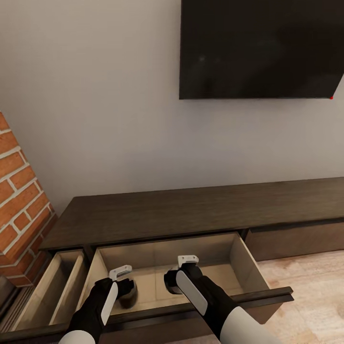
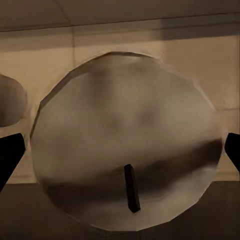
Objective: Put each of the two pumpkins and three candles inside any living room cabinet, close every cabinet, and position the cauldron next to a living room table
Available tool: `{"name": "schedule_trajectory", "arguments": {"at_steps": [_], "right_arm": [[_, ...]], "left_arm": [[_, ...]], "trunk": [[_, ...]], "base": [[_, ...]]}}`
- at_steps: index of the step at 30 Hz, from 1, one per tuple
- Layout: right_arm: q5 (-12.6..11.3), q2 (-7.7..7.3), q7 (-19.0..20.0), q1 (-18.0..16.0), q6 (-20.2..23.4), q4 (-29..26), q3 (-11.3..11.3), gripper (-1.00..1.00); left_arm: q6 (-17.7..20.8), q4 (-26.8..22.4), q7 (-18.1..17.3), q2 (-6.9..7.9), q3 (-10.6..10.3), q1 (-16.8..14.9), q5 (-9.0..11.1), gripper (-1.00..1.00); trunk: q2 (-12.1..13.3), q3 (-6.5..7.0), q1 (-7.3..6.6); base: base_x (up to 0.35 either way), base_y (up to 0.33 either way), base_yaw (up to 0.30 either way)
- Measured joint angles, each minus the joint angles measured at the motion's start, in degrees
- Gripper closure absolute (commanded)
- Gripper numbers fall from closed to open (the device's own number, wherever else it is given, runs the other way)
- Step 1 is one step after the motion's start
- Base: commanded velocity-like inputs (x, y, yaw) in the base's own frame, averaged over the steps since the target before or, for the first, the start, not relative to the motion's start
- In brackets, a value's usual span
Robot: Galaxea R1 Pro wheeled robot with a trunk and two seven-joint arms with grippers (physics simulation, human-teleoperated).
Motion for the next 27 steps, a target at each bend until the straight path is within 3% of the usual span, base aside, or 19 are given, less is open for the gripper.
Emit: {"name": "schedule_trajectory", "arguments": {"at_steps": [4,10,20,27], "right_arm": [[0.0,0.0,0.02,0.0,0.02,0.0,0.0,-1.0],[0.08,0.0,0.07,0.0,-0.04,-0.02,0.0,-1.0],[0.1,0.0,0.08,0.0,-0.25,-0.02,-0.81,-1.0],[0.09,0.0,0.05,0.0,-0.15,-0.14,-1.04,-1.0]], "left_arm": [[0.05,-0.03,0.02,0.0,-0.05,0.0,0.01,-1.0],[0.58,-0.85,-0.02,0.0,-0.01,0.0,0.02,-1.0],[3.86,-2.6,-0.05,0.07,0.07,0.0,0.11,-1.0],[4.14,-2.78,-0.05,0.09,0.09,0.0,0.19,-1.0]], "trunk": [[0.0,0.0,0.0],[0.09,1.32,-0.16],[4.09,3.12,-2.35],[6.9,4.38,-3.89]], "base": [[0.0,0.0,0.0],[0.0,0.0,0.0],[-0.043,0.0,0.0],[-0.092,0.0,0.0]]}}
